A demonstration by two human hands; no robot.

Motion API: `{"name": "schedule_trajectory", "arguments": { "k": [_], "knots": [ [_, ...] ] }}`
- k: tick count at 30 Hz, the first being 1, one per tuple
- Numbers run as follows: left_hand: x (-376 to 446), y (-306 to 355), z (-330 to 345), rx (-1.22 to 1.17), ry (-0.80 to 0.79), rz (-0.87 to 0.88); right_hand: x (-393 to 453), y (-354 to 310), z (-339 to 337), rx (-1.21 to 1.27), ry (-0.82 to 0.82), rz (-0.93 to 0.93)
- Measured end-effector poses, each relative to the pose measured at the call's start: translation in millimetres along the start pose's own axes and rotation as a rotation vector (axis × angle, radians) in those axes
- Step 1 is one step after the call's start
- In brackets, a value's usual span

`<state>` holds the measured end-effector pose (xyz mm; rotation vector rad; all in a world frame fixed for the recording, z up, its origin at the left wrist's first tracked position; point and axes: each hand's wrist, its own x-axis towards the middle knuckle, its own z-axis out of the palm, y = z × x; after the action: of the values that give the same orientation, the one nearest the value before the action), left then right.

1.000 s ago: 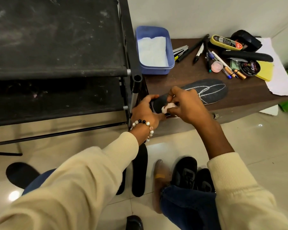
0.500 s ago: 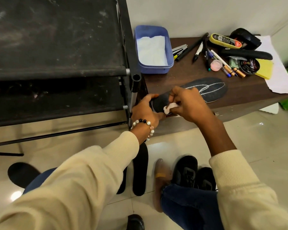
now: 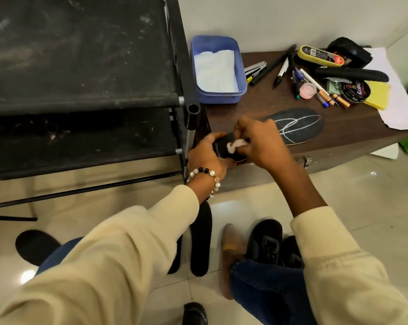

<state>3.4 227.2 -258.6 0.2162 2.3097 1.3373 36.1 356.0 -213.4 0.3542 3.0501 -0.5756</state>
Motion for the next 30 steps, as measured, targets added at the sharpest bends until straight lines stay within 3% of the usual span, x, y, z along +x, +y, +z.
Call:
{"name": "schedule_trajectory", "arguments": {
  "k": [2,4,11,18,21,26,30],
  "knots": [
    [-0.9,1.2,-1.0,-0.003,0.001,0.005,-5.7,2.0,-5.9,-0.049,-0.11,-0.001],
    [-1.8,2.9,-0.7,0.001,0.003,0.001,-8.0,2.0,-5.1,-0.049,-0.11,0.009],
    [-8.1,10.8,-2.4,0.071,0.018,0.002,1.1,-4.3,12.7,-0.027,0.15,0.06],
    [-9.2,23.6,-2.1,0.38,-0.039,0.047,-17.0,3.4,-3.7,0.313,0.33,0.257],
    [-6.6,26.7,-3.8,0.432,-0.003,0.071,-20.6,3.0,-5.1,0.21,0.262,0.214],
    [-5.1,22.0,-4.3,0.426,0.053,0.131,-23.4,2.7,5.7,-0.174,-0.02,0.032],
    [-2.0,21.3,-4.3,0.424,0.057,0.135,-25.7,7.8,1.4,-0.255,-0.075,-0.045]
  ]
}}
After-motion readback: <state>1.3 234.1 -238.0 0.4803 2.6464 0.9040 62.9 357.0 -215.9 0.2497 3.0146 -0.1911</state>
